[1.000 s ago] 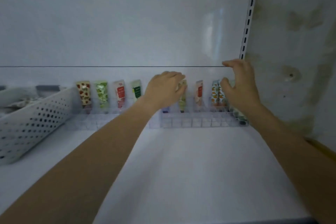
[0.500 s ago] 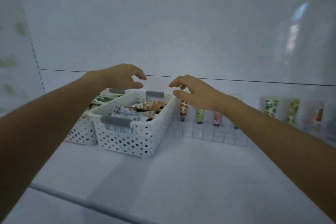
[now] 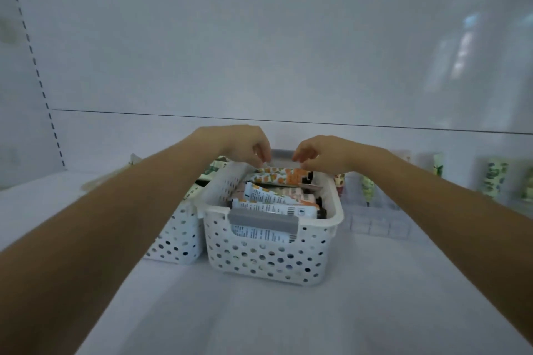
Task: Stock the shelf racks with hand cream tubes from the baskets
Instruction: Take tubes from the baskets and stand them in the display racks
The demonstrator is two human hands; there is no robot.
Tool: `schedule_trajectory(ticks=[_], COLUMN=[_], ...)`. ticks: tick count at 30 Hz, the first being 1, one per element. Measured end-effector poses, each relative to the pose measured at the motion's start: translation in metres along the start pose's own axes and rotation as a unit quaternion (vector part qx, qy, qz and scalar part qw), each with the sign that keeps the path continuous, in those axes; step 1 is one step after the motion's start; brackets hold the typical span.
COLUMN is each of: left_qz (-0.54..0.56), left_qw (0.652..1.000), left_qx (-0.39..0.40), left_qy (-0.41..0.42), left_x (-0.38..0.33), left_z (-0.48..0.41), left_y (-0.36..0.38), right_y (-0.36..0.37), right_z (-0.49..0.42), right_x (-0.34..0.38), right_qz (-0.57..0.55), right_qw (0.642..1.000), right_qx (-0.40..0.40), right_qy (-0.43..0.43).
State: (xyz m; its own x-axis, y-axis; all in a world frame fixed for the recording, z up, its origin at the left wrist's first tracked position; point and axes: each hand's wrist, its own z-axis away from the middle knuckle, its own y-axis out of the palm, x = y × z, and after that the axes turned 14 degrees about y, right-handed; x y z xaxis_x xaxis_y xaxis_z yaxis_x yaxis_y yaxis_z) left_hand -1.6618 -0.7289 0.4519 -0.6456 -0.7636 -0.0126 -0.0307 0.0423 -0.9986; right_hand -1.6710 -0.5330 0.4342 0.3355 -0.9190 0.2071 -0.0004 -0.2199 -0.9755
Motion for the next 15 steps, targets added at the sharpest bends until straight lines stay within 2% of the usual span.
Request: schedule_trajectory(ticks=[3,8,15], left_qz=[-0.006,-0.06,-0.021], left_qw=[0.999,0.996,0.998], left_qx=[0.051,0.072,0.052], left_qy=[0.003,-0.012,-0.029], left_x=[0.007,0.014,0.017], left_z=[-0.01,-0.016,-0.014], left_y=[0.01,0.02,0.023], right_y=[0.003,0.013,0.016], right_z=[-0.012,-0.025,-0.03], right_x=[-0.001,0.005,0.007], right_qz=[0.016,0.04,0.007], right_qw=[0.999,0.997,0.996], right_qx=[0.007,0.039,0.044], right_qy=[0.028,0.056,0.071])
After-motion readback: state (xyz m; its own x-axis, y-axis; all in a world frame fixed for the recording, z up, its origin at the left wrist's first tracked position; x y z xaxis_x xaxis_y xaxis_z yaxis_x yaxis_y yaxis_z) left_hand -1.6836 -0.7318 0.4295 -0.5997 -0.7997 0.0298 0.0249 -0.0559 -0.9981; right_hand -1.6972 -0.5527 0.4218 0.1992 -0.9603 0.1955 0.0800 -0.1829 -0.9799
